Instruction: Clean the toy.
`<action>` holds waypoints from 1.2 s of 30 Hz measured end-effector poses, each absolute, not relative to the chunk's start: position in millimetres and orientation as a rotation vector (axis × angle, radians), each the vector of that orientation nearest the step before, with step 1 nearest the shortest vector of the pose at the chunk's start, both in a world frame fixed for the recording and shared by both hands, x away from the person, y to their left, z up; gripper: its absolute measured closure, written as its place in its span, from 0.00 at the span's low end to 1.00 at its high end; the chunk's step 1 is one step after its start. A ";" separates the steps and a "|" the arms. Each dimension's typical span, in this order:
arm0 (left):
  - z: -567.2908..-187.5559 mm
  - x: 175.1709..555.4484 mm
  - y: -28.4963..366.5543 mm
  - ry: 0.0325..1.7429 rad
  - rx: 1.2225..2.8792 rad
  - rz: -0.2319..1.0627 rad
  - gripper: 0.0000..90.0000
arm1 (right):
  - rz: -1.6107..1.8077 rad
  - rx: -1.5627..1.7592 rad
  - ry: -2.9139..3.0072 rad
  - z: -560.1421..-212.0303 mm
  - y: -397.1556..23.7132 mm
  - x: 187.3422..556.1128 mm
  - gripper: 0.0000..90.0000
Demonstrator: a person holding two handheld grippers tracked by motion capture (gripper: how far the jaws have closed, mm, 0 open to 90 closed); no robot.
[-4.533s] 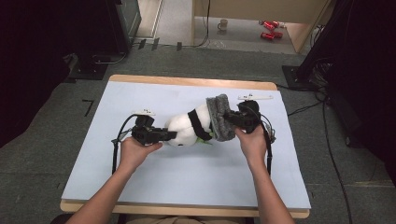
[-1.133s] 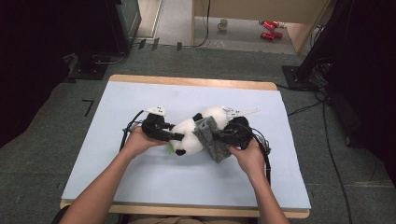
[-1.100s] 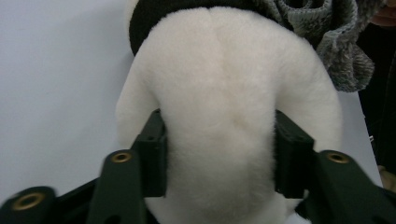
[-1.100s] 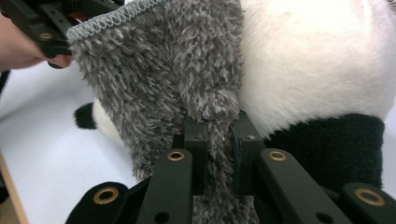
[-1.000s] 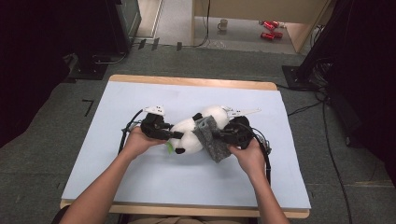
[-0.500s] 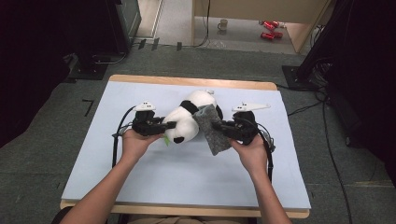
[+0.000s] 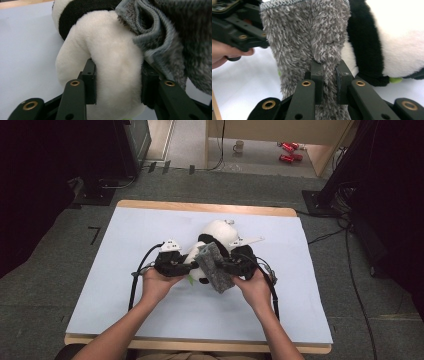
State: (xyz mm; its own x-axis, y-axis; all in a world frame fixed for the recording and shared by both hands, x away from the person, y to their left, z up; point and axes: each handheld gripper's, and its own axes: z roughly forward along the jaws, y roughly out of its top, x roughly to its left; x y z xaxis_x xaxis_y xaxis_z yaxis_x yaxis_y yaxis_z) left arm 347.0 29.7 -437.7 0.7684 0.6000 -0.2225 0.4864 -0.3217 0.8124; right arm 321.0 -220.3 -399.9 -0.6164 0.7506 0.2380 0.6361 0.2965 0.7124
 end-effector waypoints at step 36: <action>-451.8 387.2 55.6 0.724 2.010 -0.149 0.71 | 1.137 1.353 2.415 -407.5 -230.4 328.4 0.90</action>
State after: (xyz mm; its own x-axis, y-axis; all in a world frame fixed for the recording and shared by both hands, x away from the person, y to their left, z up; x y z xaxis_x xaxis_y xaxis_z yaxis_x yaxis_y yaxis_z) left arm 387.2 55.6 -451.8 0.8164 0.4302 -0.3851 0.5474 -0.3643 0.7534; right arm 328.4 -230.4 -407.5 -0.5824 0.7820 0.2221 0.6693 0.3061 0.6770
